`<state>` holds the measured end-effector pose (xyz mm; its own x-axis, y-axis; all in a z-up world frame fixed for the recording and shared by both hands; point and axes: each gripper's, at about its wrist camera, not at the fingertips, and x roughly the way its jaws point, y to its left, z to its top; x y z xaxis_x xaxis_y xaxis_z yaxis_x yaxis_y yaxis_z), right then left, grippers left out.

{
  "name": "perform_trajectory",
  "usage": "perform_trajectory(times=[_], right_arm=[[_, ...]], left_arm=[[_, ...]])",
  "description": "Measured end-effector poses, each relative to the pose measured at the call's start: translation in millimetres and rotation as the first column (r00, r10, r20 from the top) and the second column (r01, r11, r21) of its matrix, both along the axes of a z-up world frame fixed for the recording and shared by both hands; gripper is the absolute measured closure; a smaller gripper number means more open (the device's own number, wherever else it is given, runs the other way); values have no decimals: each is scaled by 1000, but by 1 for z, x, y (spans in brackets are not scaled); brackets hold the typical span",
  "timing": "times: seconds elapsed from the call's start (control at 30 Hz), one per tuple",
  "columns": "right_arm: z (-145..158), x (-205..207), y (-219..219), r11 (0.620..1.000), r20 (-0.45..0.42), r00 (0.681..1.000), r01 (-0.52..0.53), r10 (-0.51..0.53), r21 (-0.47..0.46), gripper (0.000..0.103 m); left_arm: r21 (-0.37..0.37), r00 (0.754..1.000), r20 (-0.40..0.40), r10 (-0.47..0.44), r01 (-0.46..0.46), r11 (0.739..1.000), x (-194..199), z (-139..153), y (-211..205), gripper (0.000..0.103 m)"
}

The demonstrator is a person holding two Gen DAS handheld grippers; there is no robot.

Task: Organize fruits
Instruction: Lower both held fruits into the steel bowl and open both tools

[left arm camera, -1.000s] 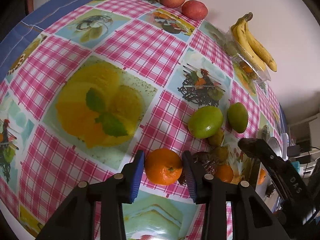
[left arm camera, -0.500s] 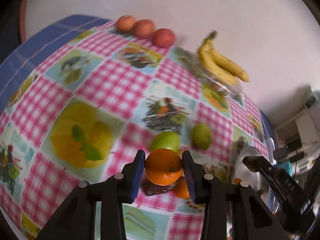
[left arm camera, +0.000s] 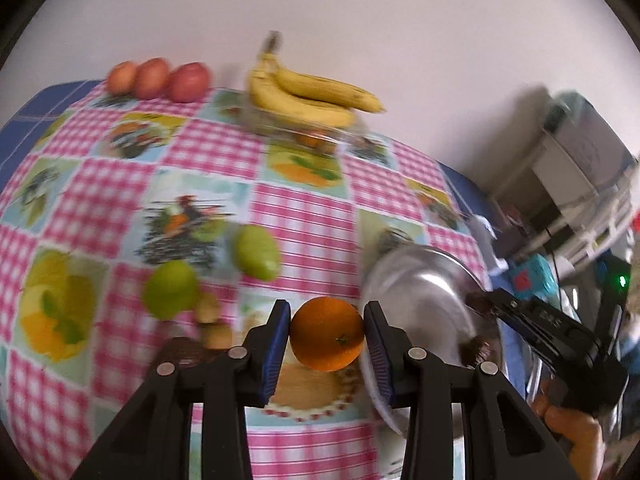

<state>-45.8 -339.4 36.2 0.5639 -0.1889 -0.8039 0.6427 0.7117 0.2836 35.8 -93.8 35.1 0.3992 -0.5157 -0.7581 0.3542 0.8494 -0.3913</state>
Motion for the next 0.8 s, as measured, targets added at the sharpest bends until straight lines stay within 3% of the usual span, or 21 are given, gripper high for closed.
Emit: perform_trajectory(times=[0.3, 0.8], right_arm=[[-10, -12, -28, 999, -4, 1000, 28, -28, 15, 68], [-37, -12, -40, 999, -56, 998, 31, -29, 35, 68]], left_arm=[[28, 986, 14, -168, 168, 985, -24, -10, -57, 63], [71, 968, -58, -243, 247, 966, -36, -35, -84, 63]])
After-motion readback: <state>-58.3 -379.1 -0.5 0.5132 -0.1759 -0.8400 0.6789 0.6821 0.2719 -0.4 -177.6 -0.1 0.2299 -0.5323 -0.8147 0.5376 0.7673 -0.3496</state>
